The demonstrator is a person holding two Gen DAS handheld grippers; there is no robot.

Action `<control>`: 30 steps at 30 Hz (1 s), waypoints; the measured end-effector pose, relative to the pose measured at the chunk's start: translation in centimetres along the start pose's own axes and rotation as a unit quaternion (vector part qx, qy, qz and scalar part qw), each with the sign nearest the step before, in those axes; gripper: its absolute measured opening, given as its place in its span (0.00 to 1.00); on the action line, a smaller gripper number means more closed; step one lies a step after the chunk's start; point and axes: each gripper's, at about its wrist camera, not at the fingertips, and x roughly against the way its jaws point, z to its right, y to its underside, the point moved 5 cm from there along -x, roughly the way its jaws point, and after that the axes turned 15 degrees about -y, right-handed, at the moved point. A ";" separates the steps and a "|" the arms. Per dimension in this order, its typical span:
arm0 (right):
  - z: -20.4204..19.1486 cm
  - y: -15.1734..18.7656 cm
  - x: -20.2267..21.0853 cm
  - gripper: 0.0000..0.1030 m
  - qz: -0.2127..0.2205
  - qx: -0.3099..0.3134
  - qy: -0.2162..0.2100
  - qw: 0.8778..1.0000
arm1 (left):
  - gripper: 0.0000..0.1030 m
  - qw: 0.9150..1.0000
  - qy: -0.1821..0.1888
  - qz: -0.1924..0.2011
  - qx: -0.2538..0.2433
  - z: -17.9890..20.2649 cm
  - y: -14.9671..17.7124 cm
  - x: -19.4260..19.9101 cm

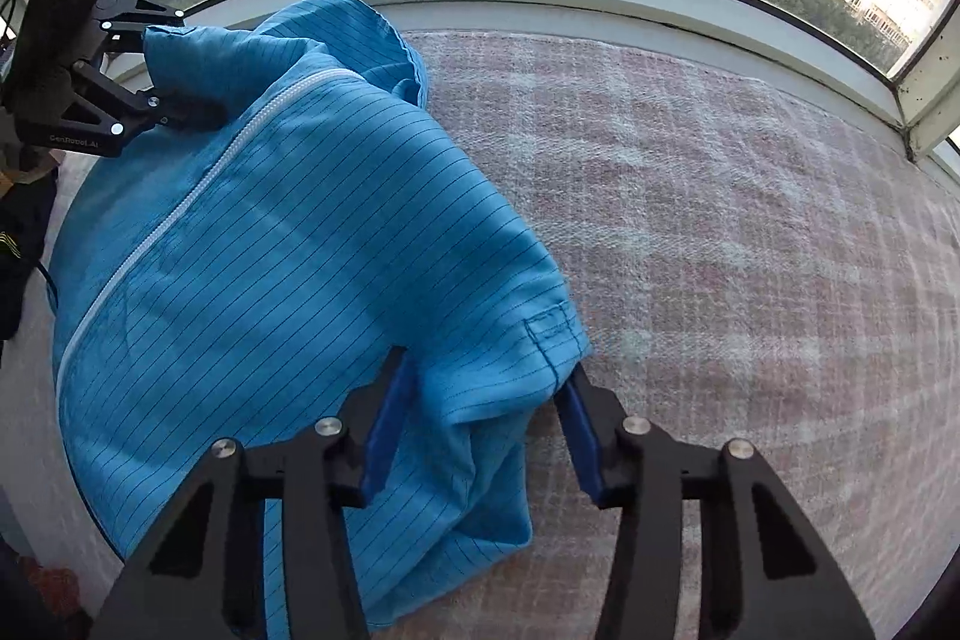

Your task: Fold clothes

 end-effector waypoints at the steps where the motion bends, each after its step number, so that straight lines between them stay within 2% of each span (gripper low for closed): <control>1: -0.5 -0.1 -0.1 0.46 -0.001 0.000 0.001 1.000 | 0.62 1.000 -0.021 0.005 -0.014 0.0 0.0 0.2; 3: -1.0 -0.2 -0.4 0.47 0.000 0.000 0.002 1.000 | 0.61 0.997 -0.063 0.015 -0.042 -0.1 0.0 0.6; 4: -1.1 -0.2 -0.5 0.47 0.000 0.001 0.003 1.000 | 0.61 0.996 -0.070 0.017 -0.050 0.1 0.0 0.8; 8: -1.3 -0.1 -0.9 0.48 -0.001 -0.001 0.002 1.000 | 0.61 0.997 -0.063 0.011 -0.048 0.5 0.8 1.3; 10: -1.3 -0.3 -1.2 0.48 -0.002 -0.001 -0.001 1.000 | 0.61 0.999 -0.031 0.009 -0.020 0.0 1.4 1.8; 12: -0.5 -0.5 -1.5 0.49 -0.002 0.000 -0.004 1.000 | 0.61 0.999 0.021 -0.010 0.028 -1.0 2.3 1.7; 16: -0.8 -0.9 -1.7 0.52 -0.002 0.005 -0.002 1.000 | 0.61 0.990 0.087 -0.055 0.101 -2.8 3.6 0.1; 20: -0.6 -1.2 -2.1 0.53 -0.003 0.003 -0.002 1.000 | 0.61 0.986 0.113 -0.067 0.103 -1.9 2.4 -1.1; 24: -0.5 -2.1 -2.4 0.53 -0.003 0.003 -0.002 1.000 | 0.71 0.991 0.096 -0.063 0.071 -0.3 1.6 -2.0; 27: 0.5 -2.6 -2.8 0.53 0.000 0.003 -0.003 1.000 | 0.71 0.990 0.103 -0.056 0.079 0.1 0.5 -2.3; 28: 0.4 -2.7 -2.8 0.53 0.000 0.002 -0.003 1.000 | 0.70 0.990 0.105 -0.051 0.078 0.3 0.3 -2.3; 29: 0.3 -2.9 -2.7 0.53 0.000 0.000 -0.004 1.000 | 0.63 0.991 0.104 -0.045 0.075 0.5 0.0 -2.3; 30: 0.8 -3.0 -2.8 0.53 -0.002 -0.002 -0.006 1.000 | 0.49 0.991 0.103 -0.041 0.075 0.5 -0.1 -2.3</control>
